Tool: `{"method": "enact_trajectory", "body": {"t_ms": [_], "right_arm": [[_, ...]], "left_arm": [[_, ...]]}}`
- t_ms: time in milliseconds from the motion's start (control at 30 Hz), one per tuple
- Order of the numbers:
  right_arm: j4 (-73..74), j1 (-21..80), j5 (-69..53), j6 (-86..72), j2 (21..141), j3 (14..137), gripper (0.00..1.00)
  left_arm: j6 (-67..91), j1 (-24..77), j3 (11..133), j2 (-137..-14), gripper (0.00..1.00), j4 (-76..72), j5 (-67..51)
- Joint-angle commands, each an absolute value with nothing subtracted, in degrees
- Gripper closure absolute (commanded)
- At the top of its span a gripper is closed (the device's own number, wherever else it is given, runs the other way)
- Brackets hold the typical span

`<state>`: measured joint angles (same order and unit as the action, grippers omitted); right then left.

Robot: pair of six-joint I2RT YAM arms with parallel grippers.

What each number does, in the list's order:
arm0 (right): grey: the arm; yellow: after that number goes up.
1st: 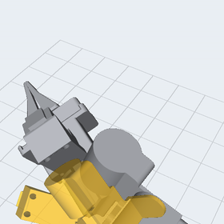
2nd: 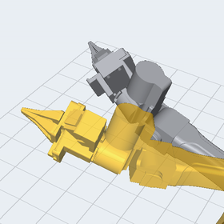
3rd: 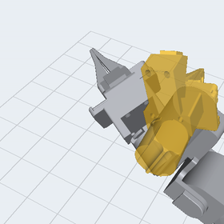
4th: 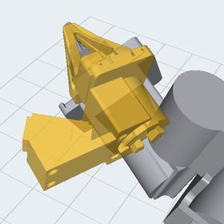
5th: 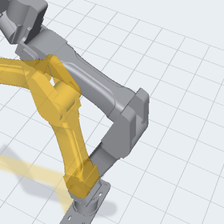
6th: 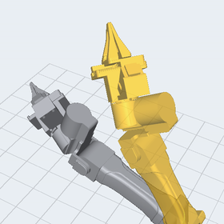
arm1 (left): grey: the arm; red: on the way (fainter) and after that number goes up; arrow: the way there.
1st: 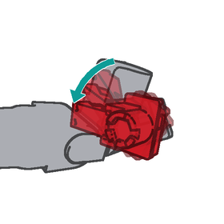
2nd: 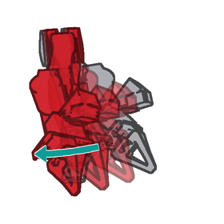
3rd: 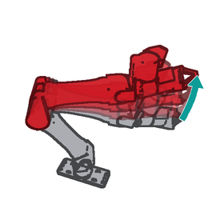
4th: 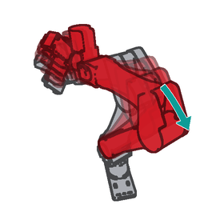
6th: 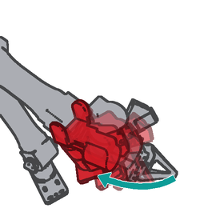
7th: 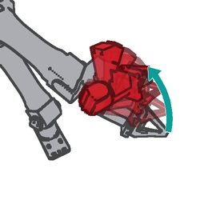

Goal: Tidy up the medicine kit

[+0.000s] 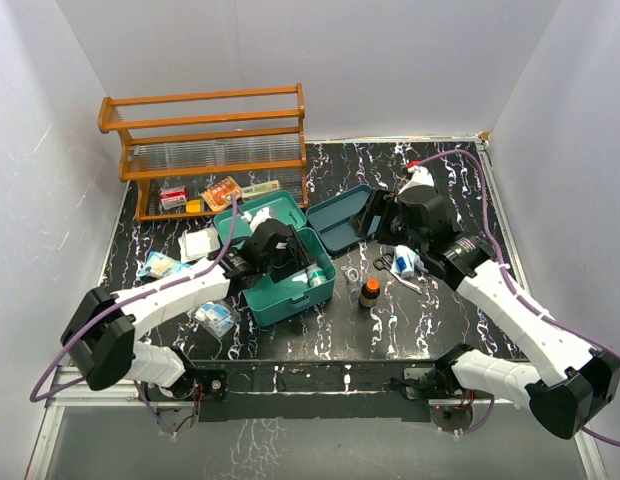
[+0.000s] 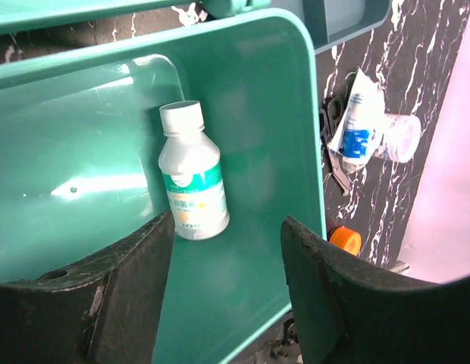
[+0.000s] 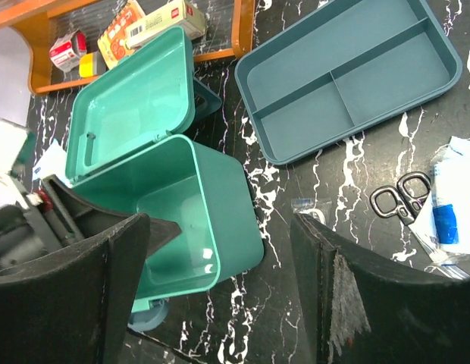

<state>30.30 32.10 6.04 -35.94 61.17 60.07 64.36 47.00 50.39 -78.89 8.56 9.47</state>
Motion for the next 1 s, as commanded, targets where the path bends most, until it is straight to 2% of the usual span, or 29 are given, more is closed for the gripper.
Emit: {"method": "enact_trajectory", "body": {"t_ms": [0, 133, 333, 533, 667, 800, 967], "right_arm": [[30.32, 32.10, 3.94, -32.29, 57.47, 58.46, 0.27], [32.59, 32.03, 4.60, -30.76, 57.46, 58.31, 0.27], [30.67, 32.01, 6.37, -32.79, 56.52, 55.41, 0.28], [25.98, 32.05, 8.62, -32.68, 58.80, 51.67, 0.28], [21.42, 32.07, 9.13, -30.49, 59.96, 48.94, 0.27], [20.33, 32.02, 7.88, -27.95, 60.58, 45.78, 0.26], [27.80, 32.08, 9.20, -29.03, 59.40, 46.14, 0.23]], "left_arm": [[55.48, 47.22, 53.13, -72.70, 0.42, 14.00, 10.48], [43.60, 47.24, 54.82, -68.47, 0.40, 15.83, 11.15], [37.36, 47.28, 56.14, -64.17, 0.39, 21.91, 16.67], [27.90, 47.21, 52.10, -60.91, 0.37, 14.17, 15.77], [19.35, 47.23, 53.86, -61.37, 0.35, 12.13, 17.38], [14.11, 47.24, 53.71, -61.56, 0.33, 10.12, 14.52], [12.28, 47.20, 54.24, -62.96, 0.32, 10.52, 9.75]]}}
